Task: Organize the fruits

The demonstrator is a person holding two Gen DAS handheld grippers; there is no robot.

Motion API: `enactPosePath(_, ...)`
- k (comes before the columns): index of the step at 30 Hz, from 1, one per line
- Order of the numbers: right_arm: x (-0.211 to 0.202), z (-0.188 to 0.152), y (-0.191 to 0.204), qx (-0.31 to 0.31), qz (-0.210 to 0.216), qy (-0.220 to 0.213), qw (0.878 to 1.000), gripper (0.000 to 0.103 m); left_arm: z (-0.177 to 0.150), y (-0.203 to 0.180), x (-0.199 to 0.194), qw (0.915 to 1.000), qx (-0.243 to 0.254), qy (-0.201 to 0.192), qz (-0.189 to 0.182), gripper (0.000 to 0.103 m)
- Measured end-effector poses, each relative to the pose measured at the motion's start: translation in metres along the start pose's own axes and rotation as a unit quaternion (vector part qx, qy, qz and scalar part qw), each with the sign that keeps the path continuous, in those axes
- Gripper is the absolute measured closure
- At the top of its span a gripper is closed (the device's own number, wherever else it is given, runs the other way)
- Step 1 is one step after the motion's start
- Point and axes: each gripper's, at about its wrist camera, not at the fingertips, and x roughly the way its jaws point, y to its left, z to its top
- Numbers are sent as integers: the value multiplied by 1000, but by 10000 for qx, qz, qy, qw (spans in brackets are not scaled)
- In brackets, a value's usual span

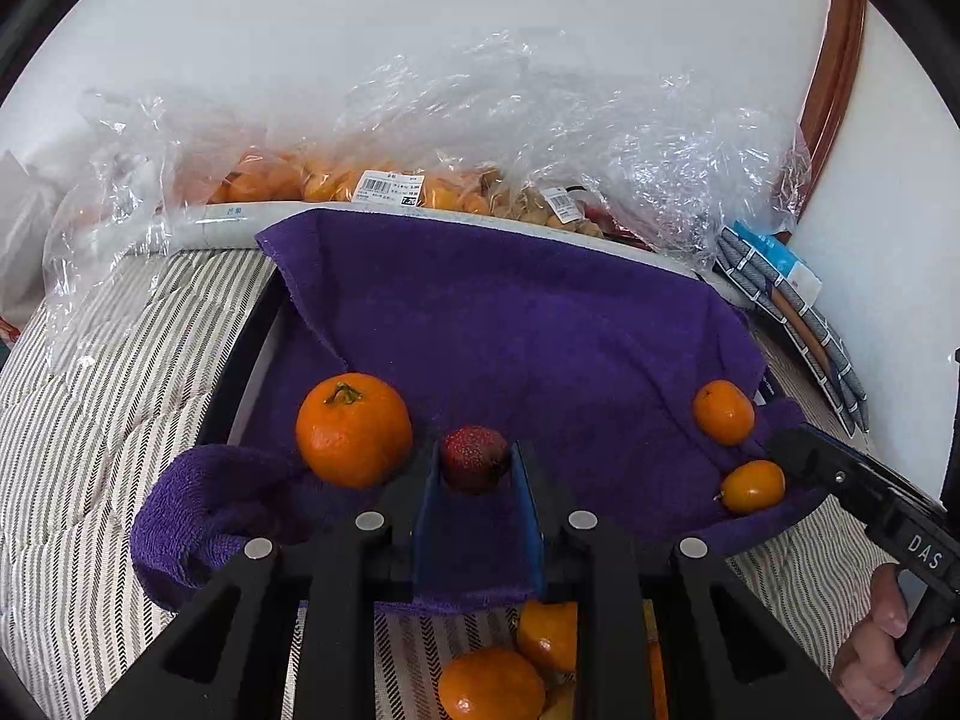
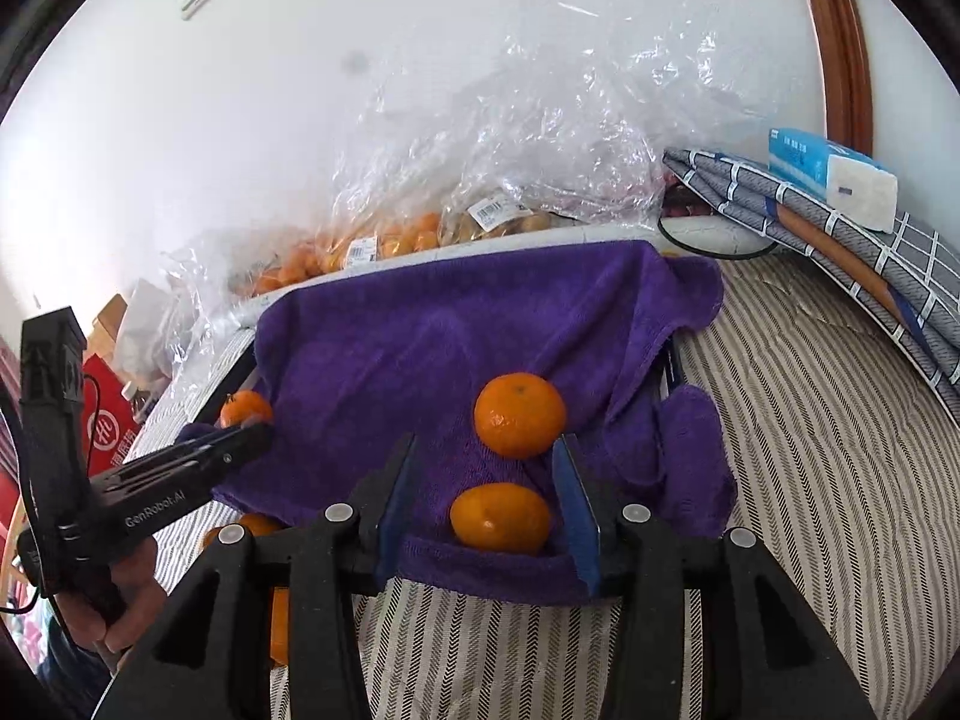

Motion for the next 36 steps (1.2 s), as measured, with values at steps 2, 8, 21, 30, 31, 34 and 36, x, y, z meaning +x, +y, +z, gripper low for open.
enactPosePath(2,-2,1,0,7,-22,-47,10000,57,0,1,1,10000,-21,20,18,80)
enactPosePath(8,-5,2,-5,114,-132,-142,9997,57,2,3,0,9999,-119,72,-34,80)
enactPosePath(21,-15,-2,8,-175,-414,-574,9973,57,1,12,-26,9974,-294,-649,-93,60)
enactPosePath(30,-44,-14,21,46,-528,-507,9973,57,-5,28,-53,9909,-521,-1232,130,60)
enactPosePath(31,-48,-18,23,36,-546,-445,9975,57,-9,28,-58,9903,-467,-1293,192,60)
enactPosePath(34,-56,-28,25,92,-492,-279,9984,57,-17,35,-71,9887,-408,-1424,237,60)
enactPosePath(36,-58,-33,26,162,-451,-149,9987,57,-25,42,-78,9890,-440,-1395,236,60)
